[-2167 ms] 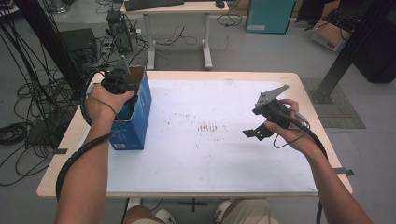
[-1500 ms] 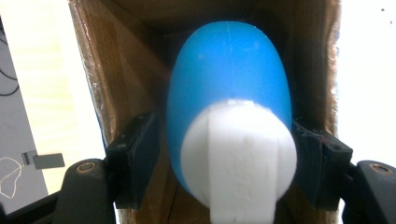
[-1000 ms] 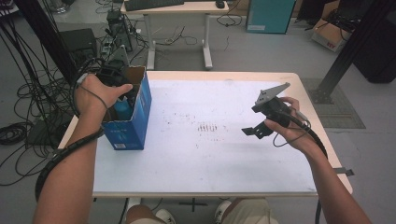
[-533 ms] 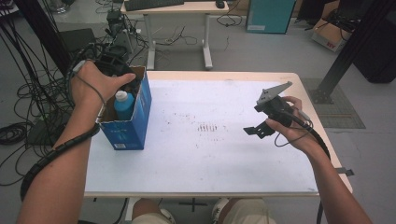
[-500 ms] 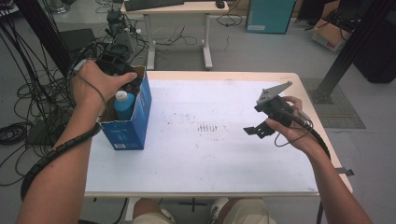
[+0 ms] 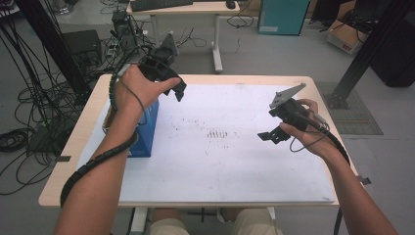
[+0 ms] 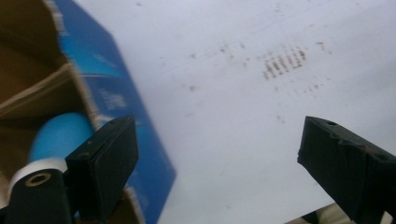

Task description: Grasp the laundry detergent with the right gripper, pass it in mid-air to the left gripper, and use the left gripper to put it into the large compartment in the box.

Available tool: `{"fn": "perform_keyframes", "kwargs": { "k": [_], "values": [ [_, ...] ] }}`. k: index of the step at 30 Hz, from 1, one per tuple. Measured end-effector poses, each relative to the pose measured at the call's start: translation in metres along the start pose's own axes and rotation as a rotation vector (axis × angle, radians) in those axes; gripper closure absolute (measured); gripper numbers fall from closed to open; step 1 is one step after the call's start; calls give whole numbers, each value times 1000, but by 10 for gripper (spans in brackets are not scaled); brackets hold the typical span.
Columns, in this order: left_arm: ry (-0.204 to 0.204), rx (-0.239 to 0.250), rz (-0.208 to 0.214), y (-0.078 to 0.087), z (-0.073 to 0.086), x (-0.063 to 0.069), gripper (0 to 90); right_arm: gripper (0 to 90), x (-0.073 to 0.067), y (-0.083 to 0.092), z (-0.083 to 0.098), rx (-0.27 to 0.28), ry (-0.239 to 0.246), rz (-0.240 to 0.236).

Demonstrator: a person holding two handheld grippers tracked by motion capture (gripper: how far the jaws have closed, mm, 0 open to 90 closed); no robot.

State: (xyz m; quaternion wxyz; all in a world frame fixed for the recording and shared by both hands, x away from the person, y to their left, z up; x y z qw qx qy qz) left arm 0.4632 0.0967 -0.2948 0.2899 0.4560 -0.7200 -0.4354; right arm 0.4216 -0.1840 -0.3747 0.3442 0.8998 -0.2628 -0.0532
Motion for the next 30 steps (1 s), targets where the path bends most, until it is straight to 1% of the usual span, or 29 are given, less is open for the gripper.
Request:
{"fn": "perform_keyframes", "kwargs": {
  "k": [1,2,3,4,7,10,15,17,19,20,21,22,24,25,28,29,30],
  "values": [
    [-4,8,4,-4,-1,3,114,68,1,0,0,3,5,0],
    [-2,12,15,-6,-2,6,108,68,2,0,1,-3,2,3],
    [-4,12,27,-9,-2,8,103,68,4,0,1,-2,9,6],
    [-2,12,33,-11,-3,10,99,68,5,1,2,-9,10,5],
    [-3,34,51,-15,-6,15,89,68,7,1,2,-6,-3,13],
    [-9,42,65,-18,-8,18,77,68,10,3,4,-22,-1,18],
    [-8,46,66,-24,-10,21,77,68,12,3,2,-15,11,19],
    [-13,50,68,-26,-11,23,77,68,12,4,3,-25,3,25],
    [-24,45,56,-29,-12,24,77,68,12,5,3,-36,10,26],
    [-28,42,52,-29,-12,24,77,68,13,5,2,-30,8,28],
    [-31,41,53,-30,-12,24,77,68,13,6,3,-37,10,27],
    [-33,42,53,-30,-13,25,77,68,14,6,2,-30,11,31],
    [-49,39,34,-31,-14,25,75,68,15,7,2,-33,12,32],
    [-52,41,32,-32,-15,25,75,68,15,7,1,-33,13,34],
    [-53,42,40,-35,-17,28,74,68,17,8,2,-39,14,36],
    [-54,44,43,-36,-18,29,74,68,18,8,2,-43,21,33],
    [-56,41,46,-37,-18,30,74,68,18,9,3,-44,10,39]
  ]
}}
Point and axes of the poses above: each handheld gripper's, and its own axes: y roughly backward along the jaws, z roughly out of its underside, x roughly to its right, the point moved 10 cm from there along -y, roughly forward along the jaws, and after that the axes turned 12 degrees about x, right-handed, at the moved point
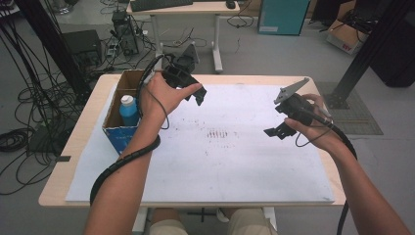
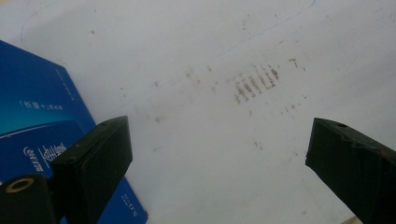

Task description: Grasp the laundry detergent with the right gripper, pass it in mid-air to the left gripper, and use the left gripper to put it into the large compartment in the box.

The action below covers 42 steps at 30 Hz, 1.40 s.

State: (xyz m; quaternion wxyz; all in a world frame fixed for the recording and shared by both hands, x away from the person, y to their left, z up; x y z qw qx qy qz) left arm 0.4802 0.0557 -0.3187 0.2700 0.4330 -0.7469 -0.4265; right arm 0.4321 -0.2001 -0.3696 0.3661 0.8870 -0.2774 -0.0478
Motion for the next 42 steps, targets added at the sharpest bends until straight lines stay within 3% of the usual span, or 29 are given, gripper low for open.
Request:
{"fn": "perform_keyframes", "kwargs": {
  "k": [10,42],
  "values": [
    [3,-4,15,-8,-1,5,73,68,3,2,3,-2,0,4],
    [3,2,28,-9,3,6,70,69,-1,2,3,-14,5,2]
  ]
}}
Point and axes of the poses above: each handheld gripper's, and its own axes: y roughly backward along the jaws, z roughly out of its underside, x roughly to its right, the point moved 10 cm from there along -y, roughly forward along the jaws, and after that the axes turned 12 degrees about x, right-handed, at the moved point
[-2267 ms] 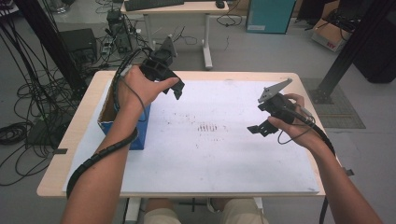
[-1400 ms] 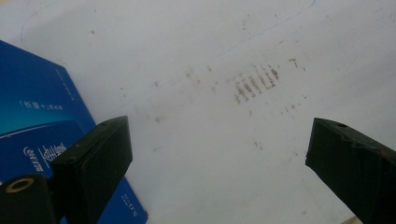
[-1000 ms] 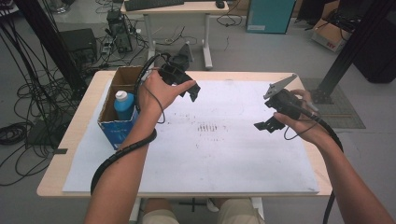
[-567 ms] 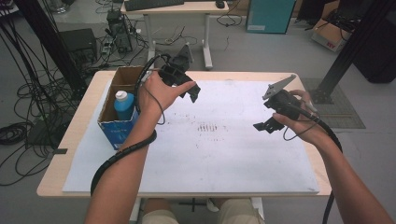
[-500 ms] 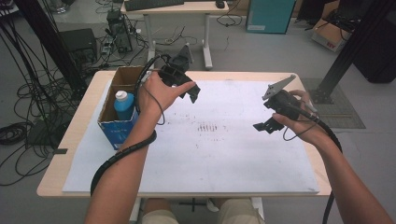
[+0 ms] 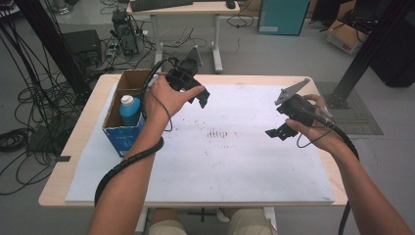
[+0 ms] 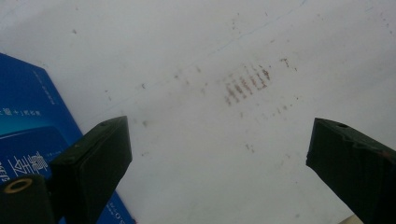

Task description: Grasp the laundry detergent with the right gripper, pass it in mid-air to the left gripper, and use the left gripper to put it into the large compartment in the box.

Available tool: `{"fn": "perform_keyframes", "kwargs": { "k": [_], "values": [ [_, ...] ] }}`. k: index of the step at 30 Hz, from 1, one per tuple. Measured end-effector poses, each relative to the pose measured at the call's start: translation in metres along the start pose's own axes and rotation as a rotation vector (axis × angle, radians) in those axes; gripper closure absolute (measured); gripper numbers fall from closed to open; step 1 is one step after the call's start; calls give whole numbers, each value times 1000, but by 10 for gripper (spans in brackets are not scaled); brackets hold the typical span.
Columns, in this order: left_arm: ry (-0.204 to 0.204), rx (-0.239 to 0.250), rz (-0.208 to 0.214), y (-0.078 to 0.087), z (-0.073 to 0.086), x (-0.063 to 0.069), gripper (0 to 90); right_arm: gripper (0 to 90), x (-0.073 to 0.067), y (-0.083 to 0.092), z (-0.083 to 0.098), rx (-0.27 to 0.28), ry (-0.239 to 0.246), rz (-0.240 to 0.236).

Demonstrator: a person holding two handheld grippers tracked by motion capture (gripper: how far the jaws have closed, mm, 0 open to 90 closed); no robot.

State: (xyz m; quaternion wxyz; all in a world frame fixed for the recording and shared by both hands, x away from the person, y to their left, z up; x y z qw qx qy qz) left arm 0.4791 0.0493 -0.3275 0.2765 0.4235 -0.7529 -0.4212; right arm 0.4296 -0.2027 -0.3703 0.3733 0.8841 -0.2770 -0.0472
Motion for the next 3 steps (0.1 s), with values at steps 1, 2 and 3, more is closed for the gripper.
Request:
{"fn": "perform_keyframes", "kwargs": {
  "k": [1,2,3],
  "values": [
    [0,2,-2,0,0,0,70,69,0,0,0,-3,2,1],
    [3,-2,1,0,0,0,70,68,1,0,0,-7,5,-1],
    [4,-1,1,0,0,0,70,68,1,1,0,-10,9,-1]
  ]
}}
Point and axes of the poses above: each handheld gripper's, and its own axes: y roughly backward along the jaws, z roughly out of its underside, x roughly to its right, the point moved 10 cm from there along -y, roughly forward along the jaws, and after that the axes turned 12 degrees about x, right-handed, at the moved point
